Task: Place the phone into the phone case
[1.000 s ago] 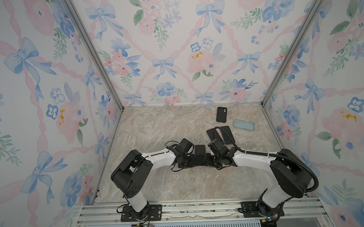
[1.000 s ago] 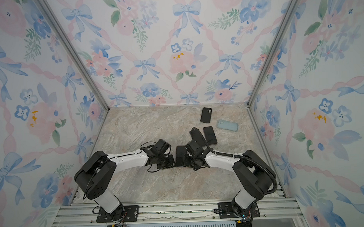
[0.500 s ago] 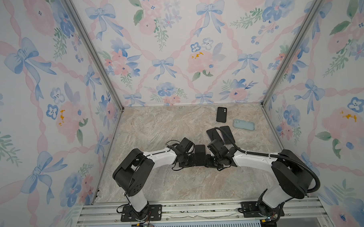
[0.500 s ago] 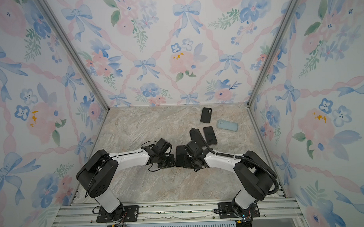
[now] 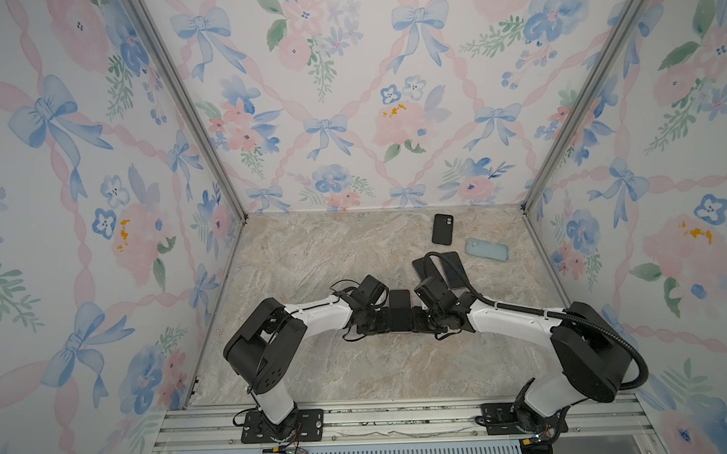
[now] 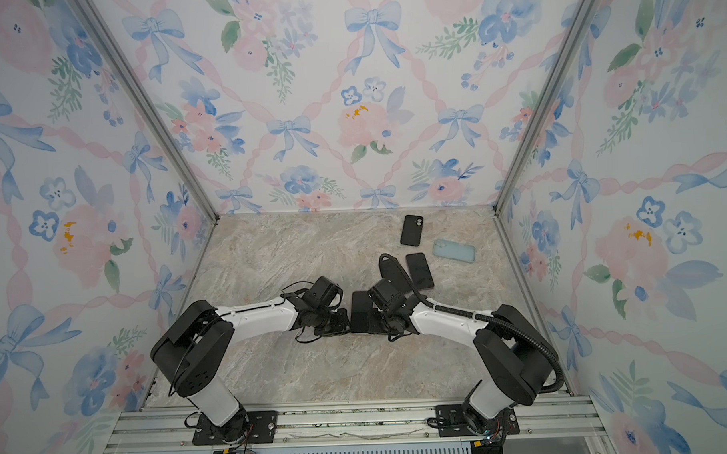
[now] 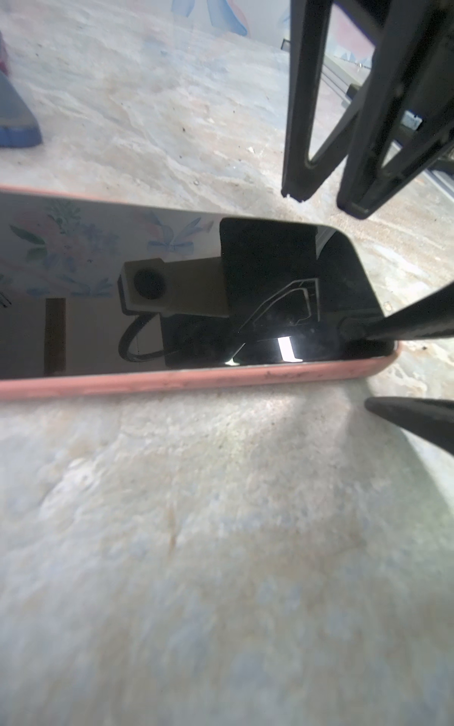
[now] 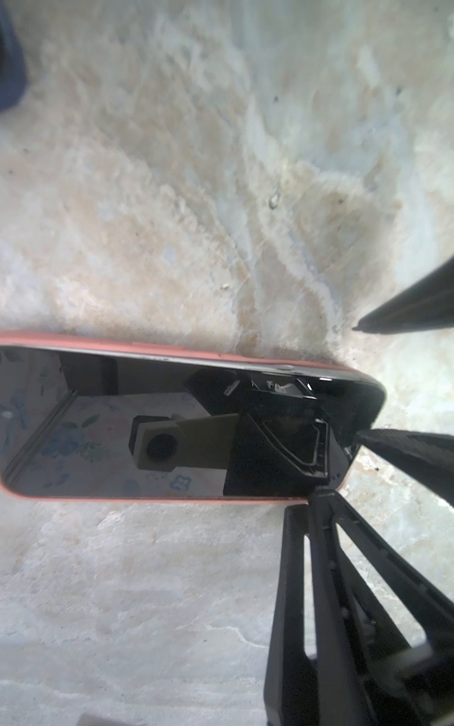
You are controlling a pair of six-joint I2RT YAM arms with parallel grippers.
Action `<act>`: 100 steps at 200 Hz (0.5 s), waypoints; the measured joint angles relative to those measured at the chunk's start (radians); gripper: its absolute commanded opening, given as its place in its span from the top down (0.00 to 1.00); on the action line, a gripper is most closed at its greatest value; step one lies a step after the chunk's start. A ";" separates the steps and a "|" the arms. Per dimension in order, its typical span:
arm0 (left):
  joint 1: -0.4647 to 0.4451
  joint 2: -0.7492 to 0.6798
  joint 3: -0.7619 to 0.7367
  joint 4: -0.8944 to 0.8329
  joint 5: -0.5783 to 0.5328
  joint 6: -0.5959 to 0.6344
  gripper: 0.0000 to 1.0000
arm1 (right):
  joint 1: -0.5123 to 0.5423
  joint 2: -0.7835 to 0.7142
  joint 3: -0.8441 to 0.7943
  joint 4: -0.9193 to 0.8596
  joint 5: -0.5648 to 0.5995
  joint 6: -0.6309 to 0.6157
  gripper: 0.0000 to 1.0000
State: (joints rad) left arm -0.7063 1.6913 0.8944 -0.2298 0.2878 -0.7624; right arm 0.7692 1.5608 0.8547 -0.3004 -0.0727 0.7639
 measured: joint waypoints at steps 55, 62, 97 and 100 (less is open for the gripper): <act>0.080 -0.063 -0.100 0.142 0.119 -0.014 0.58 | 0.007 0.001 0.013 -0.003 0.003 -0.010 0.65; 0.084 -0.064 -0.108 0.159 0.134 -0.017 0.58 | 0.007 0.001 0.014 -0.003 0.003 -0.010 0.65; 0.087 -0.064 -0.127 0.216 0.185 -0.026 0.57 | 0.015 0.003 0.016 -0.003 0.000 -0.010 0.67; 0.087 -0.064 -0.129 0.219 0.188 -0.027 0.57 | 0.016 0.004 0.016 -0.003 0.000 -0.010 0.67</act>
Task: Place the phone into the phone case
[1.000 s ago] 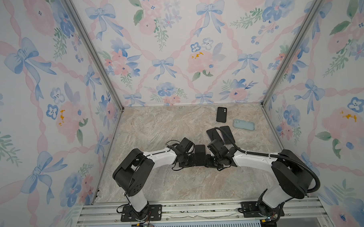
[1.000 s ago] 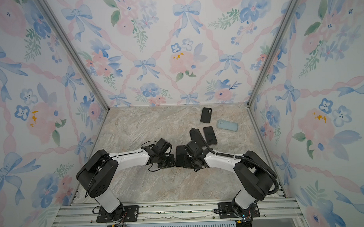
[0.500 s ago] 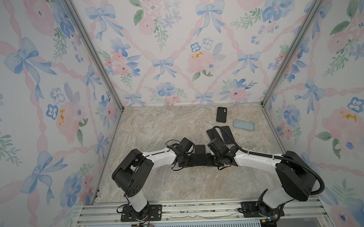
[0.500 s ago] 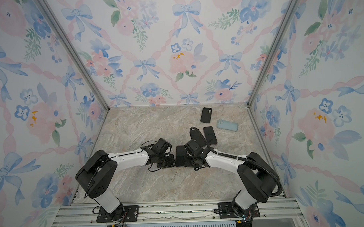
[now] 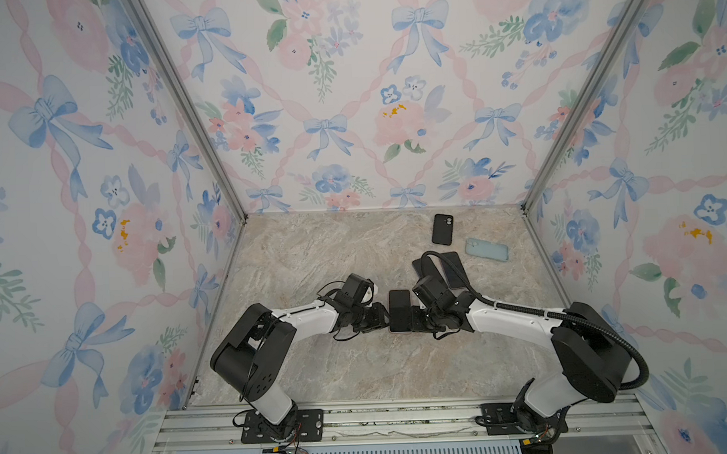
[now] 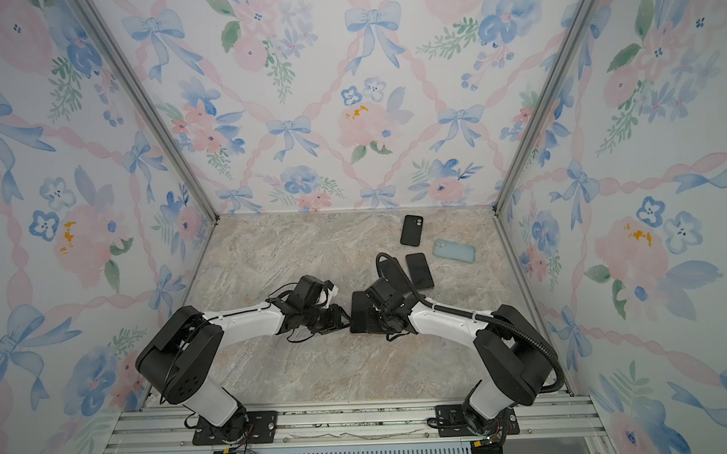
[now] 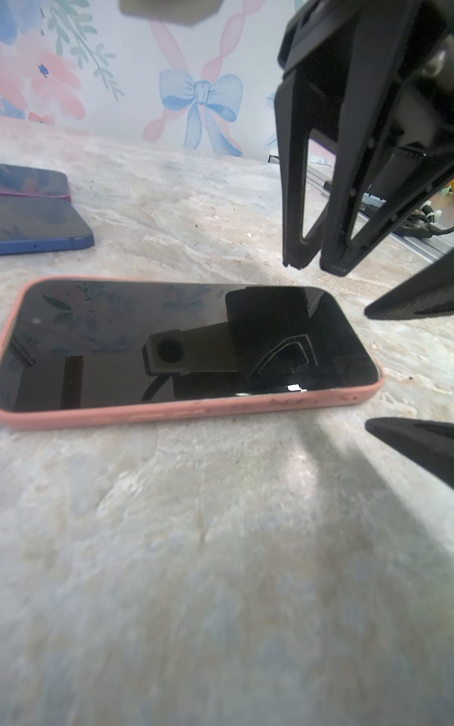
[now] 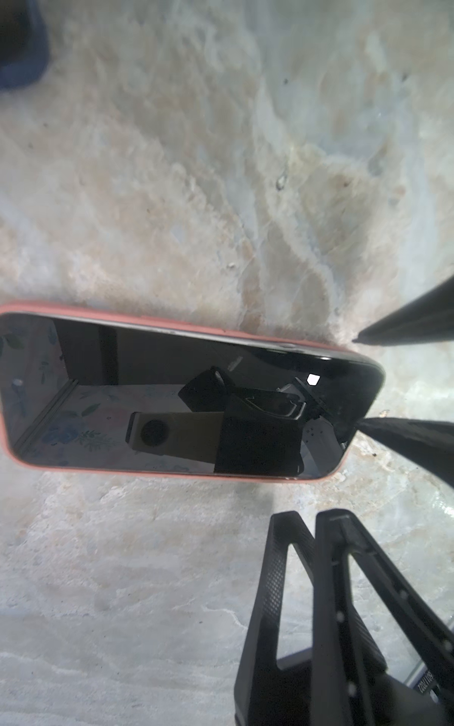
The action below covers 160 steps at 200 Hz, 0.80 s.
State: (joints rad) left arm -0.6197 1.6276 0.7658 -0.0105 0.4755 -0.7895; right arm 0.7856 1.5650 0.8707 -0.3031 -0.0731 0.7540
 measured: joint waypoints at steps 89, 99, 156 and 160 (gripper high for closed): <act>0.000 0.025 -0.056 0.091 0.064 -0.031 0.59 | 0.008 0.027 0.005 0.008 -0.004 0.000 0.68; 0.000 0.027 -0.057 0.093 0.065 -0.034 0.59 | 0.008 0.033 0.005 0.008 -0.005 0.000 0.69; -0.002 0.042 -0.058 0.126 0.075 -0.050 0.63 | 0.008 0.055 0.005 0.018 -0.013 0.000 0.75; -0.002 0.043 -0.058 0.129 0.076 -0.050 0.63 | 0.009 0.057 0.005 0.019 -0.014 0.000 0.75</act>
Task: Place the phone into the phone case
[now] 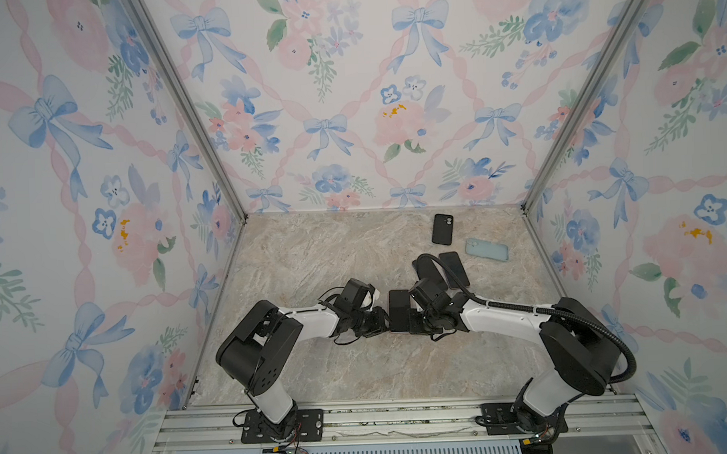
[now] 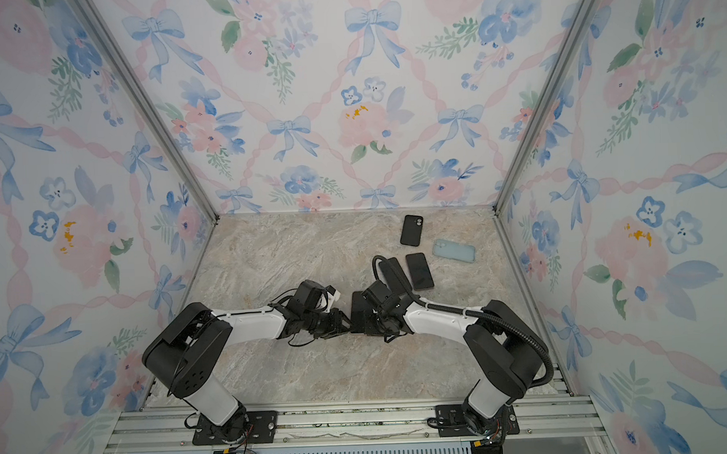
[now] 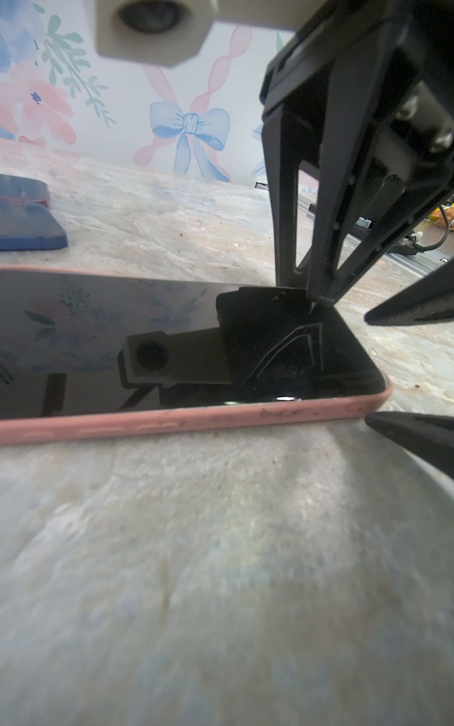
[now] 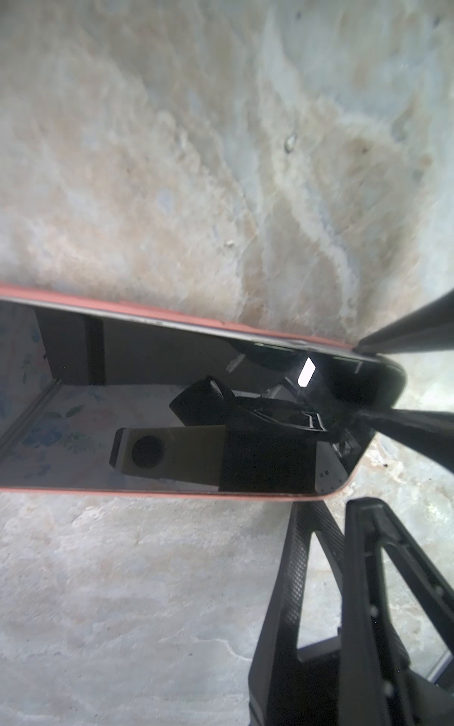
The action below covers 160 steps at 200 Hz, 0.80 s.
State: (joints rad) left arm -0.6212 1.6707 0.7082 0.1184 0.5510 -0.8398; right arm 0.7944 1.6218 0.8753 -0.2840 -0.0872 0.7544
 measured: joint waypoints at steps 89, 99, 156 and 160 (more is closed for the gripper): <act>-0.005 0.012 -0.005 0.015 -0.010 -0.018 0.67 | 0.000 0.008 0.000 0.007 0.000 0.018 0.83; -0.006 0.013 -0.005 0.015 -0.011 -0.019 0.67 | 0.000 0.007 0.000 0.007 0.000 0.021 0.84; -0.006 0.013 -0.005 0.015 -0.014 -0.023 0.67 | 0.000 0.014 0.000 0.008 0.013 0.030 0.88; -0.006 0.013 -0.005 0.015 -0.014 -0.023 0.67 | 0.000 0.014 0.000 0.008 0.013 0.030 0.88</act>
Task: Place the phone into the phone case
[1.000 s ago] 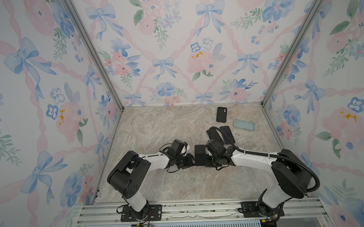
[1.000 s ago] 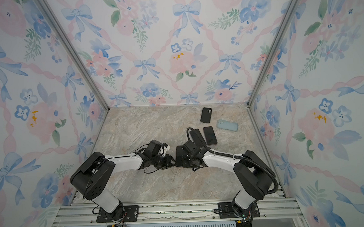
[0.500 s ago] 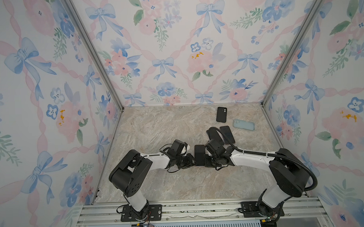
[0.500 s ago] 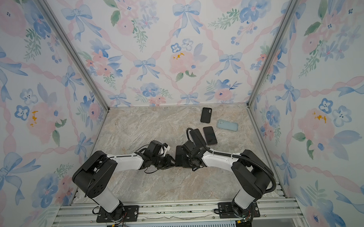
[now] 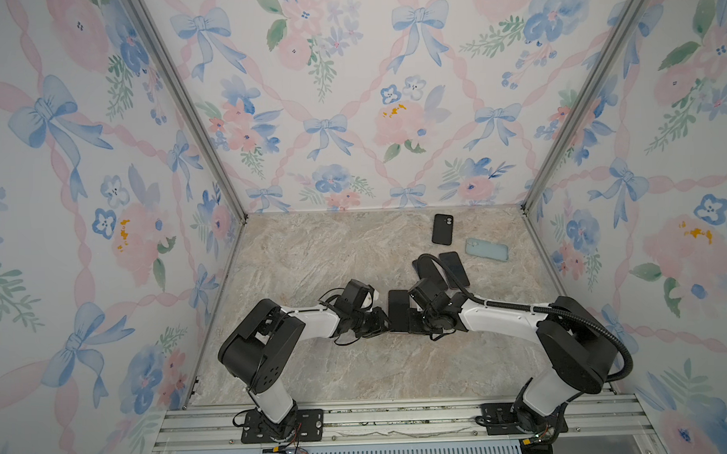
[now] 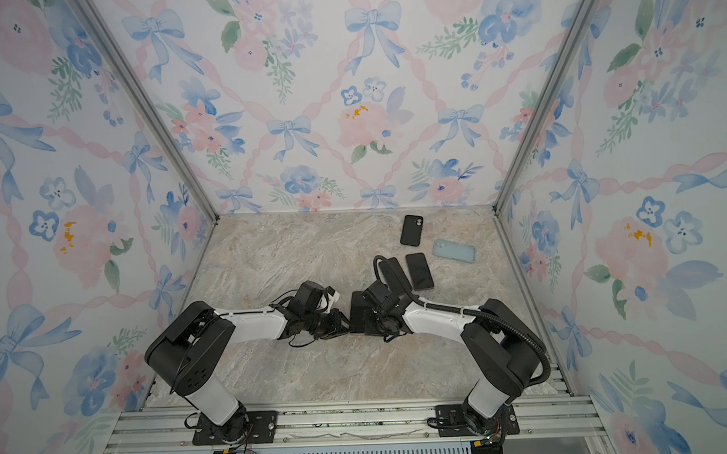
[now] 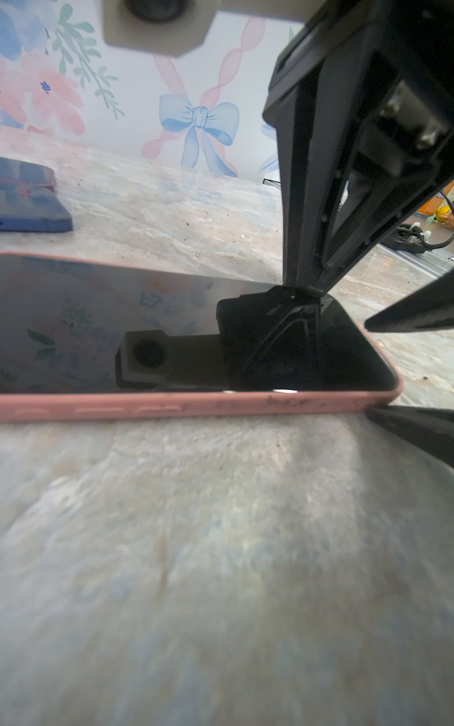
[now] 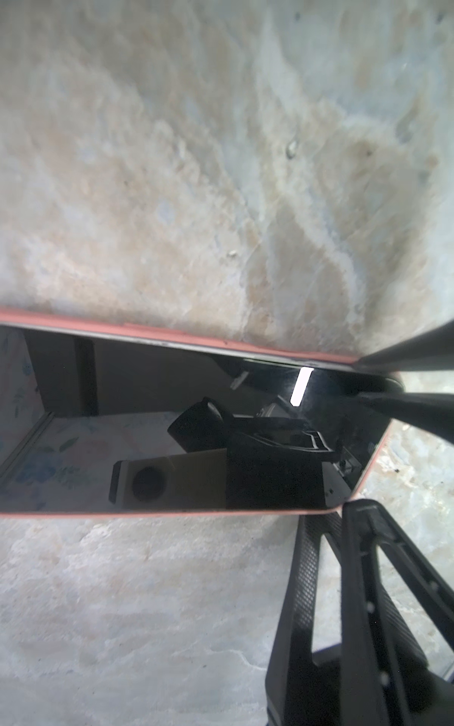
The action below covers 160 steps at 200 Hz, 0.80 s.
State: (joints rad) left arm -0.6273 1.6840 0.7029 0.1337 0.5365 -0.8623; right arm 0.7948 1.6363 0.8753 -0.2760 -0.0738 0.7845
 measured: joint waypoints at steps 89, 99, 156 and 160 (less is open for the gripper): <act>0.000 -0.015 0.000 -0.032 -0.016 0.014 0.64 | -0.010 -0.038 0.032 -0.068 0.031 -0.061 0.76; 0.000 -0.023 0.000 -0.047 -0.026 0.021 0.63 | -0.016 -0.049 0.032 -0.068 0.032 -0.072 0.73; 0.000 -0.018 0.019 -0.080 -0.027 0.040 0.62 | -0.035 -0.004 0.033 -0.054 0.013 -0.080 0.66; 0.000 -0.017 0.020 -0.080 -0.026 0.040 0.62 | -0.035 0.000 0.033 -0.053 0.011 -0.081 0.66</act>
State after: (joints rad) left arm -0.6277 1.6672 0.7231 0.0540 0.5102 -0.8223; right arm 0.7601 1.6360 0.9085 -0.3286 -0.0628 0.7036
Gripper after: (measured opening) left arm 0.381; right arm 0.340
